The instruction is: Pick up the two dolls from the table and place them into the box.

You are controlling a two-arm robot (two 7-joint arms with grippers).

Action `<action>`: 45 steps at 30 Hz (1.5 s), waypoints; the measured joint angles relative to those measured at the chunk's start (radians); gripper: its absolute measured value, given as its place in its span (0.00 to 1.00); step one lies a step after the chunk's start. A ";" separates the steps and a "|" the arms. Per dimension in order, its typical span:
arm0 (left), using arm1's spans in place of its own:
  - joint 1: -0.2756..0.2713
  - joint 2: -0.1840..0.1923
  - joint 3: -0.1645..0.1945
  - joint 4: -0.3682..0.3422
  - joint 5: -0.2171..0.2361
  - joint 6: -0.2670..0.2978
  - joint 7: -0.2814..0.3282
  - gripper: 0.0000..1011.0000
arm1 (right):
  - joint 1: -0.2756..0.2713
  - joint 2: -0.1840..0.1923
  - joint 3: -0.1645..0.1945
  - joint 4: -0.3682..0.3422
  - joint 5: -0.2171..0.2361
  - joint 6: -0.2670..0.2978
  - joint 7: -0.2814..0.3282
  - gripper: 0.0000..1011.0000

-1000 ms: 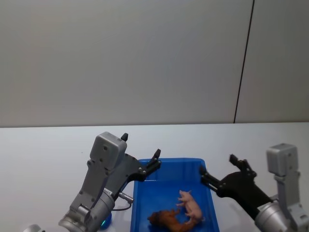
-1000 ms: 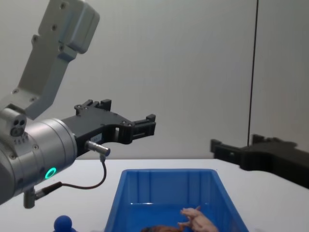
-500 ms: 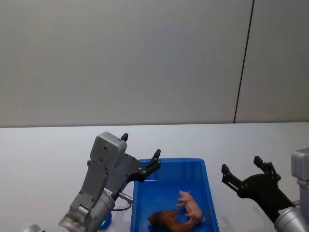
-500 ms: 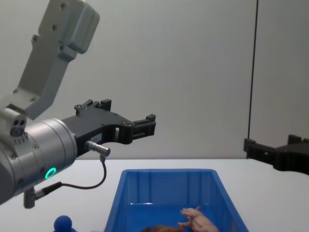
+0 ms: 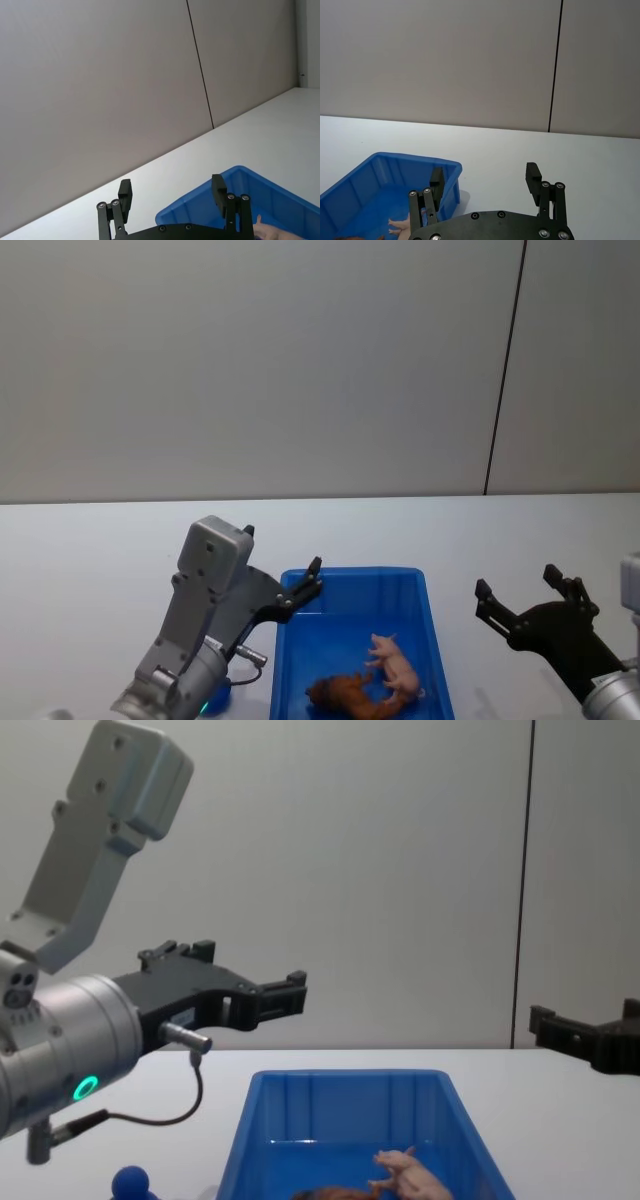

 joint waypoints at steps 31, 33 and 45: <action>0.105 0.080 -0.056 -0.032 -0.219 0.182 0.062 0.99 | -0.008 0.006 0.005 -0.007 0.003 -0.002 -0.012 0.99; 0.107 0.081 -0.058 -0.028 -0.224 0.187 0.064 0.99 | -0.008 0.006 0.005 -0.008 0.003 -0.002 -0.012 0.99; 0.112 0.077 -0.064 0.028 -0.241 0.213 0.069 0.99 | -0.009 0.006 0.005 -0.008 0.003 -0.002 -0.013 0.99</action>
